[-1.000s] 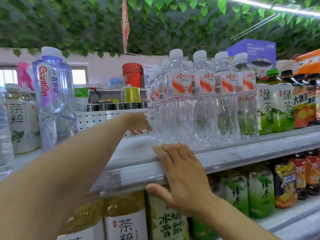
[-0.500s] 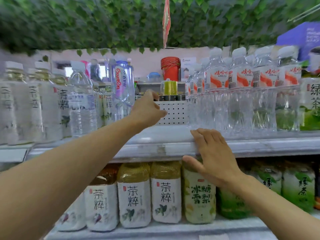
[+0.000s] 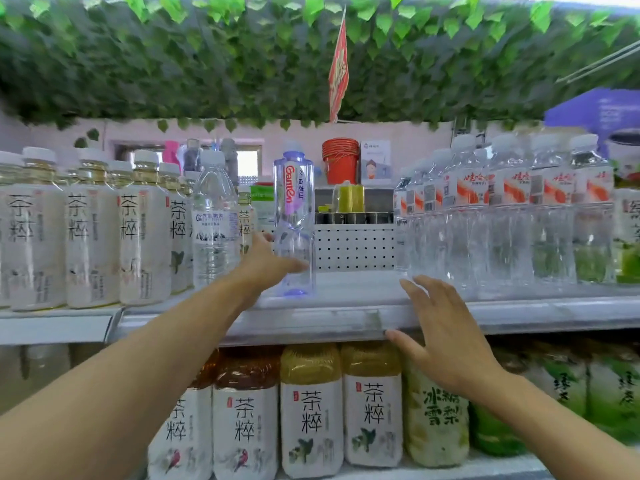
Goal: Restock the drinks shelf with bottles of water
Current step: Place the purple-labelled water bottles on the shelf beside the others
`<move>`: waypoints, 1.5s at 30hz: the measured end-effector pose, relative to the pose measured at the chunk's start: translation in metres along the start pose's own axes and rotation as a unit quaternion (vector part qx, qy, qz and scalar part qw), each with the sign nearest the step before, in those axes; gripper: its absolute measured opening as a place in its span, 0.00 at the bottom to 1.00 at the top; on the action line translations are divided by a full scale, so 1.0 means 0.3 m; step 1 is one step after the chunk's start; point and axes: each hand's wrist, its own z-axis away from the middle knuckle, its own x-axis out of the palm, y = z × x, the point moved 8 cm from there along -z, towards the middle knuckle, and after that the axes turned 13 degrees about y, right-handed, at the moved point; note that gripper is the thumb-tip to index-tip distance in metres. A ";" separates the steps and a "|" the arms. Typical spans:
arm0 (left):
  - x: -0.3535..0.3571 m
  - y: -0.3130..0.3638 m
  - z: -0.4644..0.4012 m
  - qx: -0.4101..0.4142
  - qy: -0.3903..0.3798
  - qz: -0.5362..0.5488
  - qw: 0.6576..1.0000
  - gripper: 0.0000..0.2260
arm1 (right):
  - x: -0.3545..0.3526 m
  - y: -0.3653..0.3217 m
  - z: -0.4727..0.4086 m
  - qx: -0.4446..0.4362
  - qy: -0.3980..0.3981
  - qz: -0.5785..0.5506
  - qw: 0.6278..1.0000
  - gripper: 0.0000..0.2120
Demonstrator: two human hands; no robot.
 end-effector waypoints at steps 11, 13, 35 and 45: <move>0.131 0.024 0.005 0.003 -0.040 0.007 0.999 0.37 | -0.047 0.073 0.015 0.066 0.018 -0.002 0.998 0.35; 0.188 0.057 0.018 0.025 -0.041 -0.001 0.999 0.33 | -0.061 0.097 0.016 0.076 0.022 -0.001 0.997 0.34; 0.544 0.197 0.131 0.045 -0.118 -0.018 0.992 0.28 | -0.073 0.211 0.038 0.042 0.049 -0.016 0.998 0.34; 0.542 0.204 0.131 0.037 -0.112 0.016 0.993 0.17 | -0.062 0.224 0.028 0.041 0.037 -0.004 0.998 0.37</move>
